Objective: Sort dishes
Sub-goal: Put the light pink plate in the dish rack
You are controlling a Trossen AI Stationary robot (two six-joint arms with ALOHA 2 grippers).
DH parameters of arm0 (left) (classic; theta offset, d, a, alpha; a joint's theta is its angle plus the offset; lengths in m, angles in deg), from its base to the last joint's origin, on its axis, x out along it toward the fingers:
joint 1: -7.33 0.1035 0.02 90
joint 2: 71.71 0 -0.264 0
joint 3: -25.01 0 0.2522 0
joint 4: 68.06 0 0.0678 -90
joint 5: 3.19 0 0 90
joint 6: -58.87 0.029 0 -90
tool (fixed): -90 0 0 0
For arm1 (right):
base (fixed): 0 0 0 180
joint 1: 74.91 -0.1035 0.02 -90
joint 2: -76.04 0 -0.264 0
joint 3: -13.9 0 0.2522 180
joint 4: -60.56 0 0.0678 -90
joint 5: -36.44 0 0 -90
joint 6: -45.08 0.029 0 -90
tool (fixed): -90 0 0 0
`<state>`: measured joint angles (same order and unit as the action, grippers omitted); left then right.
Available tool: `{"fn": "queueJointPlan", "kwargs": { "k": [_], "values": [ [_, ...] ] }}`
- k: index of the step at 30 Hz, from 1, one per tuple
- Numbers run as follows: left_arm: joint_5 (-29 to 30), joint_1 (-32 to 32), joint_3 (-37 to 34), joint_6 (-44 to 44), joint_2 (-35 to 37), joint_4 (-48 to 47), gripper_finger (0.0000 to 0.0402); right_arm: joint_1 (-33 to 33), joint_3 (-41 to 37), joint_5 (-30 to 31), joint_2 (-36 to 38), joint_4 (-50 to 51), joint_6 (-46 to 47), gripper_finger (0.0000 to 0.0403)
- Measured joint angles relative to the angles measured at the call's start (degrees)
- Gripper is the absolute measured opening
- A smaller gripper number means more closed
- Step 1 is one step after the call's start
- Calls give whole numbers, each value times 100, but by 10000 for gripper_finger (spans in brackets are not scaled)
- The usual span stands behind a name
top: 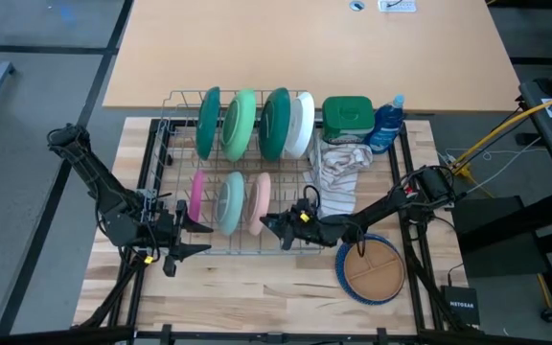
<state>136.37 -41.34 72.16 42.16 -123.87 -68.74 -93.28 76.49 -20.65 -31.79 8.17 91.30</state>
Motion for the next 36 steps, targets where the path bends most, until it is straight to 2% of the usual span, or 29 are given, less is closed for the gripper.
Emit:
{"fn": "queueJointPlan", "kwargs": {
  "k": [9,22,31,36],
  "values": [
    [0,0,0,0,0,0,184,11,567,239,-2,783,184,98],
    [0,-2,0,-2,0,0,184,4,1779,105,-2,4126,603,98],
    [-2,-9,0,-211,0,-23,184,0,2227,-65,-2,5094,588,98],
    [-2,-9,0,-268,0,-52,184,-4,2577,-77,34,6178,591,98]
  ]
}}
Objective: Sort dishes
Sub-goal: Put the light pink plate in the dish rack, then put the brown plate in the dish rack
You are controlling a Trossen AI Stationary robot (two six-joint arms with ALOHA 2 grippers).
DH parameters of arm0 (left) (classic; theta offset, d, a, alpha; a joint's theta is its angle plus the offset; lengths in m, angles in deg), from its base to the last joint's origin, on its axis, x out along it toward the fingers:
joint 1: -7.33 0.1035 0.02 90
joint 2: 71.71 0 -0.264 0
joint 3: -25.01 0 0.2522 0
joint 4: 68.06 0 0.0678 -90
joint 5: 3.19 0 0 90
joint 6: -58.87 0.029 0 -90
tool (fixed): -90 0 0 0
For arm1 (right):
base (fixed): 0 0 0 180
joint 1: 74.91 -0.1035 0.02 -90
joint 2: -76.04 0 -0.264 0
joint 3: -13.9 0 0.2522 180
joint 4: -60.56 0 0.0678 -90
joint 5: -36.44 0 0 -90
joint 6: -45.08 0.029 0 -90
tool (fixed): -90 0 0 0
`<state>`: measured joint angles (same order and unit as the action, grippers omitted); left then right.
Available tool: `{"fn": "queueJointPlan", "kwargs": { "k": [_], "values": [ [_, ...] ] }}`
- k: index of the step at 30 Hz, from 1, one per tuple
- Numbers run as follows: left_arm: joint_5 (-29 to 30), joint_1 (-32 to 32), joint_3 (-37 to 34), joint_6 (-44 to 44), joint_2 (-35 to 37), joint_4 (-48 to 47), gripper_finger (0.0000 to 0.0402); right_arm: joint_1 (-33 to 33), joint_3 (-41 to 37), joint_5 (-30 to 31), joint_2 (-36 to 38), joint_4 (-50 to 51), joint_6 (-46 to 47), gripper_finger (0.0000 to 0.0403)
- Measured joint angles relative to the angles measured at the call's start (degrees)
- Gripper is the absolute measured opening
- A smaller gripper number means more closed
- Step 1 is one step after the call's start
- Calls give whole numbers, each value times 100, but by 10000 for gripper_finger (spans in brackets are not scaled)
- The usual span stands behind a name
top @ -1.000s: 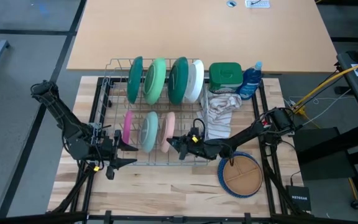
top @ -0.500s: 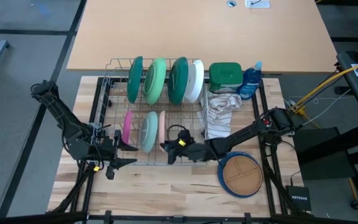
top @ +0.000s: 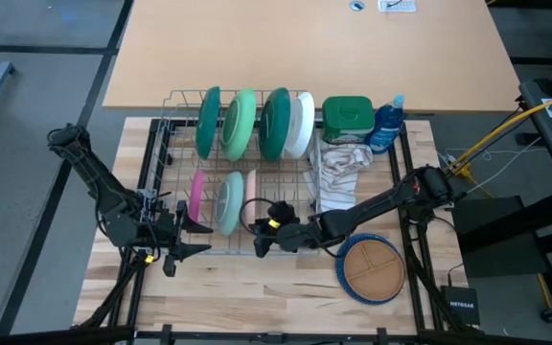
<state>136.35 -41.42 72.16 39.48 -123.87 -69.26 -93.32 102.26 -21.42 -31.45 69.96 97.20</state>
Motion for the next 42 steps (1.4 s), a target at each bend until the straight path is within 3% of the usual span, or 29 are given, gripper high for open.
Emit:
{"fn": "queueJointPlan", "kwargs": {
  "k": [18,29,35,42],
  "values": [
    [-2,-2,0,-12,-2,-1,184,2,1569,-223,60,3620,2,98],
    [-2,-2,2,-12,-2,1,184,-73,2212,-378,62,4393,-655,98],
    [-2,-2,0,-10,-2,1,184,-480,2865,-427,62,5773,-726,98],
    [-2,-2,0,76,-2,1,184,-1339,3392,-195,64,7043,237,98]
  ]
}}
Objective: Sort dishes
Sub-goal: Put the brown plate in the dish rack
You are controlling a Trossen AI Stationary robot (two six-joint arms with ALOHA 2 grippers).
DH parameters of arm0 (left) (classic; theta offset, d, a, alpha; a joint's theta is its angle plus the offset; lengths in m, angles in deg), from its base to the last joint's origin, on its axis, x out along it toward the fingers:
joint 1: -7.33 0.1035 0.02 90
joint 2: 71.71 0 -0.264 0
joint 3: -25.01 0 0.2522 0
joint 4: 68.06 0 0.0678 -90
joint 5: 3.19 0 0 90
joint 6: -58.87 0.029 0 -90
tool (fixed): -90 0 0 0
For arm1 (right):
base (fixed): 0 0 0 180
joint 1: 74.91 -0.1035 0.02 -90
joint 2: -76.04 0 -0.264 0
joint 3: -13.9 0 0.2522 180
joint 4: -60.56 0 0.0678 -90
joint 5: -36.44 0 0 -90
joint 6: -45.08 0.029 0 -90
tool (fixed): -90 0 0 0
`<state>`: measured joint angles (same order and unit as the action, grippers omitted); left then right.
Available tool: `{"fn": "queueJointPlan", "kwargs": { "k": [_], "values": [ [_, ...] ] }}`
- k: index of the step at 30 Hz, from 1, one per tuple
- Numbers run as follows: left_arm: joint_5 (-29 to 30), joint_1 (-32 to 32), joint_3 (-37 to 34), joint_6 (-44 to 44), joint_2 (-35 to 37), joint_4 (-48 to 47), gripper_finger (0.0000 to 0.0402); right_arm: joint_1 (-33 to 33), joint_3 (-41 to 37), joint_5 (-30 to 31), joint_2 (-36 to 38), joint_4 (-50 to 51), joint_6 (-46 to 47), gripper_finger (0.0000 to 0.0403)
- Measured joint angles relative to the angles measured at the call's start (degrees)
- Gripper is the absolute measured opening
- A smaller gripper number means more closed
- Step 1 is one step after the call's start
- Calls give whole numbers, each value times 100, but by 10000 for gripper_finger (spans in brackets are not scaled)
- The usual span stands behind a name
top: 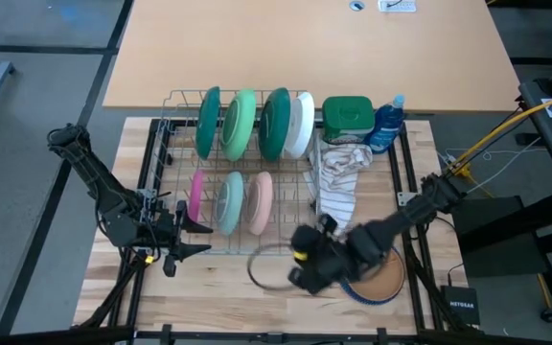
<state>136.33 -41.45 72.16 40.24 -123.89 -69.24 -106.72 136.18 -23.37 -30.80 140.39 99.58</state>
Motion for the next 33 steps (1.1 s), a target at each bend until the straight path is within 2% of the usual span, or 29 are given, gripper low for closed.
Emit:
{"fn": "queueJointPlan", "kwargs": {
  "k": [4,11,15,23,33],
  "values": [
    [0,0,0,64,0,2,184,-557,-18,-203,-7,502,1054,98],
    [0,3,0,69,0,4,184,-1378,-332,-1117,-28,1780,3350,98],
    [2,11,0,219,0,9,184,-1661,-717,-1715,-31,1779,4259,98],
    [0,11,0,385,0,11,184,-1808,-1747,-2191,-31,567,4409,98],
    [2,13,0,451,0,11,184,-1769,-2596,-2501,-31,136,4788,98]
  ]
}}
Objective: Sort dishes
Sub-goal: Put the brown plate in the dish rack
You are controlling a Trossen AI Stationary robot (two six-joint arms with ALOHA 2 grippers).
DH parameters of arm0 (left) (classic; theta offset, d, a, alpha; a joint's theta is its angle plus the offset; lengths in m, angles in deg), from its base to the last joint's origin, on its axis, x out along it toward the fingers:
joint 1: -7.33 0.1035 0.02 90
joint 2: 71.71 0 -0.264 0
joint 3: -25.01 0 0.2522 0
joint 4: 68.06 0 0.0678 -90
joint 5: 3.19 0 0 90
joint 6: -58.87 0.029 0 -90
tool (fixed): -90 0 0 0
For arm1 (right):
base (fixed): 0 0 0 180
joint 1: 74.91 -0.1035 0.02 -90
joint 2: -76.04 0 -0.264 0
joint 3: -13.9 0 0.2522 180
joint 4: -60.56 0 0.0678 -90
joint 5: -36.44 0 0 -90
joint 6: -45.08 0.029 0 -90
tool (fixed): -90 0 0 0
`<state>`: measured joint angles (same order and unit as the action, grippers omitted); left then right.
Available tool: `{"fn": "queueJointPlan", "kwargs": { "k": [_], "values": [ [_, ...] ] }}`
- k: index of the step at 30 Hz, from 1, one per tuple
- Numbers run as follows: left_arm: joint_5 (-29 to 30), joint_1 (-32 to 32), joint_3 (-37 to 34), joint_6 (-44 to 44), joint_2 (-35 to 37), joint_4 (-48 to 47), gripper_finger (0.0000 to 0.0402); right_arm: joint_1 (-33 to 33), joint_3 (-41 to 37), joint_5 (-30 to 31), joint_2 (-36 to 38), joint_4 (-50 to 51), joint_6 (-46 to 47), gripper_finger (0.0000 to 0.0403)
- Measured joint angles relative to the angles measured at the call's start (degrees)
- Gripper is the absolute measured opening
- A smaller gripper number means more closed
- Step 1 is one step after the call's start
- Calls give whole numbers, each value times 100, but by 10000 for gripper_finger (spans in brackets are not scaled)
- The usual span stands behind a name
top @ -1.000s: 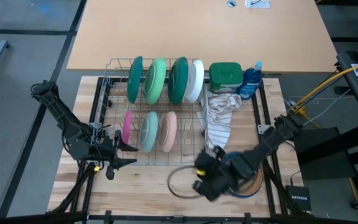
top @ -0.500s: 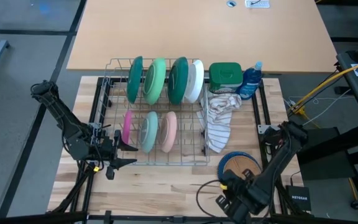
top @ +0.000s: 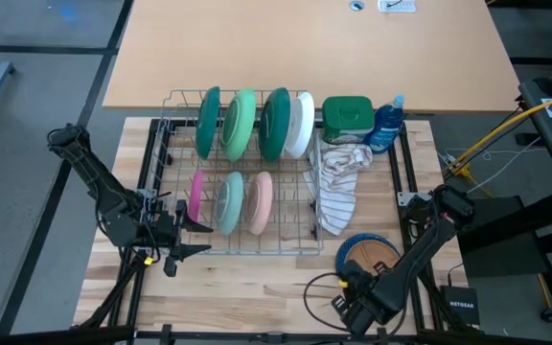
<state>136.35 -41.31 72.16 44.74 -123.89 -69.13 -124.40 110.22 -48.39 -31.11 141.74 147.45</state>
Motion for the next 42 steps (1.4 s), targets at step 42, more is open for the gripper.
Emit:
{"fn": "queueJointPlan", "kwargs": {
  "k": [42],
  "values": [
    [0,0,0,109,0,-2,184,2,-1016,-305,-289,-1083,238,96]
  ]
}}
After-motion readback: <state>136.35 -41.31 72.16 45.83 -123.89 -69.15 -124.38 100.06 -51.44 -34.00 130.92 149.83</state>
